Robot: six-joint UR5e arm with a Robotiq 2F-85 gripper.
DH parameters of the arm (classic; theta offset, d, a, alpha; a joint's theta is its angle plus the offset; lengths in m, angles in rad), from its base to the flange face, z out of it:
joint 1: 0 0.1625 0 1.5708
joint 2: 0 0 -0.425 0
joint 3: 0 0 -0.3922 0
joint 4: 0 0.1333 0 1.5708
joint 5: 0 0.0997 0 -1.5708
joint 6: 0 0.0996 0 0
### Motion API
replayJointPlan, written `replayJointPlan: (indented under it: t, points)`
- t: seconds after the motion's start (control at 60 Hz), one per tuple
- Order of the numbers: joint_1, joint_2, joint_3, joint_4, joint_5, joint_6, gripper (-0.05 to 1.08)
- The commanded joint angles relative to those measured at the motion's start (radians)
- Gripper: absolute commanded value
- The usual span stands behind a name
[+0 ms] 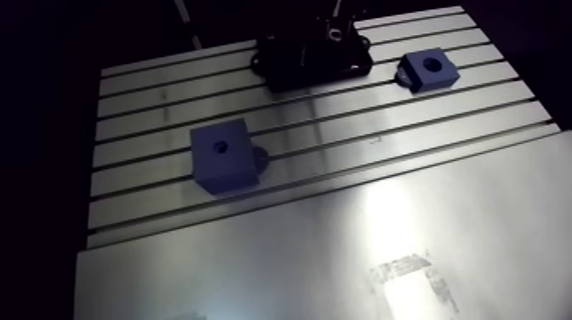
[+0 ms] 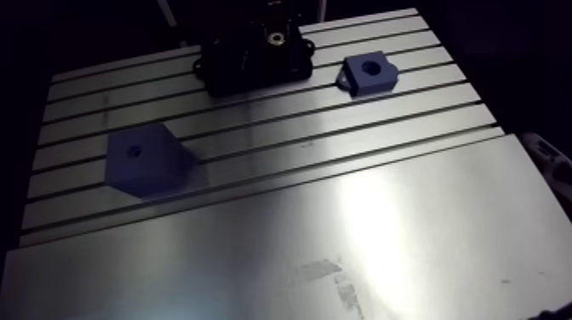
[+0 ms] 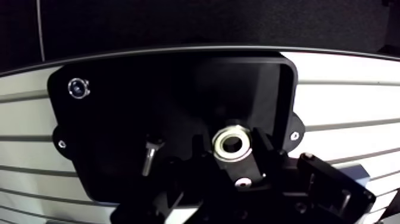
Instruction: Pick up the bearing and press it into the housing until flush.
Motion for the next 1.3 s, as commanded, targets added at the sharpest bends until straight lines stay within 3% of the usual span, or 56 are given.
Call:
replayJointPlan:
  t: [0.017, 0.217, 0.283, 0.333, 0.433, 0.85, 1.3]
  points:
    - [0.0, -0.03, 0.002, 0.018, 0.001, -0.011, 0.64]
    - [-0.003, -0.068, 0.01, 0.031, -0.001, -0.055, 0.71]
    - [-0.009, -0.079, 0.014, 0.034, -0.003, -0.068, 0.78]
    - [-0.017, -0.093, 0.022, 0.036, -0.005, -0.082, 0.9]
    - [-0.037, -0.116, 0.043, 0.036, -0.009, -0.1, 0.97]
    - [-0.146, -0.205, 0.134, 0.035, -0.014, -0.196, 1.02]
    - [-0.194, -0.219, 0.167, 0.029, -0.014, -0.213, 1.02]
